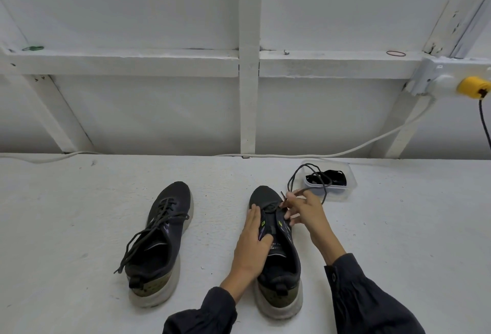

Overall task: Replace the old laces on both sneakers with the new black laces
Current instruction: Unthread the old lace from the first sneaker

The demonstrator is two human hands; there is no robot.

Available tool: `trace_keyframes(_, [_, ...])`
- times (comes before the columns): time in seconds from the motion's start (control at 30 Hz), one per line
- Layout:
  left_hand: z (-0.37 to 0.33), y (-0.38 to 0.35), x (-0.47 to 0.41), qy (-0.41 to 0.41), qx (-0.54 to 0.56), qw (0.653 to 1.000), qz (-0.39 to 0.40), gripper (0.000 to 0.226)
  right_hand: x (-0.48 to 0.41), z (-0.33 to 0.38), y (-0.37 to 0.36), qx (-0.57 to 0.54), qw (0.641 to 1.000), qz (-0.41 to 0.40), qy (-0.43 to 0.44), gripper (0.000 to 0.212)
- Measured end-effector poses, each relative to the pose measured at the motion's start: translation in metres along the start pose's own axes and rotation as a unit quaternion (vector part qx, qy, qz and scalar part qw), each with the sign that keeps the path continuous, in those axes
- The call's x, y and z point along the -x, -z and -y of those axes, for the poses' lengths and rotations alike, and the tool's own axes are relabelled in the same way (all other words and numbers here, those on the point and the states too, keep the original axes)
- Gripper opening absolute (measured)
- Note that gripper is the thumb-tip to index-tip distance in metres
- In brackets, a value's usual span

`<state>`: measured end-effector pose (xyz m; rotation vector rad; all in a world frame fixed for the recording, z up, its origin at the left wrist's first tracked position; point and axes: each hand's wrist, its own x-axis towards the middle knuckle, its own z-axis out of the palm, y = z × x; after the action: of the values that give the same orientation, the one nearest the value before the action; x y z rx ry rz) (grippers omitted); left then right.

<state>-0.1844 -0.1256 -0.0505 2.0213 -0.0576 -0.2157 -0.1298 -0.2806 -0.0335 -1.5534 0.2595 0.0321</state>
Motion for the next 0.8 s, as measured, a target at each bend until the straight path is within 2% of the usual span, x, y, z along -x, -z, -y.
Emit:
trace_keyframes(0.07, [0.000,0.000,0.000,-0.003,-0.001,1.000,-0.001,0.072,0.004,-0.003,0.000,0.030,0.999,0.022,0.008,0.013])
trace_keyframes(0.13, [0.000,0.000,0.000,-0.003,-0.001,1.000,-0.002,0.072,0.005,-0.006,0.001,0.055,0.998,0.038,0.019,0.007])
trace_keyframes(0.27, [0.000,0.000,0.001,-0.002,0.001,1.000,-0.002,0.072,0.000,-0.011,-0.001,0.067,0.997,0.004,0.044,0.008])
trace_keyframes(0.43, [0.002,0.001,-0.001,-0.006,0.002,1.000,0.000,0.071,-0.002,-0.009,0.001,-0.011,0.999,-0.047,0.022,0.014])
trace_keyframes(0.57, [0.003,0.002,0.000,-0.010,0.042,0.999,0.001,0.069,0.008,-0.013,0.001,0.060,0.992,-0.113,0.018,0.047])
trace_keyframes(0.63, [0.004,0.005,-0.002,-0.008,0.077,0.997,-0.021,0.071,0.018,-0.017,0.000,0.084,0.990,-0.116,0.010,0.061])
trace_keyframes(0.7, [0.007,0.010,-0.009,-0.025,0.076,0.995,-0.059,0.046,0.030,-0.023,-0.003,0.087,0.990,-0.107,0.017,0.057])
trace_keyframes(0.73, [0.010,0.013,-0.013,-0.041,0.055,0.994,-0.083,0.032,0.036,-0.025,-0.005,0.086,0.991,-0.101,0.023,0.046])
trace_keyframes(0.8, [0.013,0.021,-0.020,-0.086,-0.003,0.989,-0.118,0.017,0.048,-0.026,-0.013,0.067,0.995,-0.075,0.028,0.025])
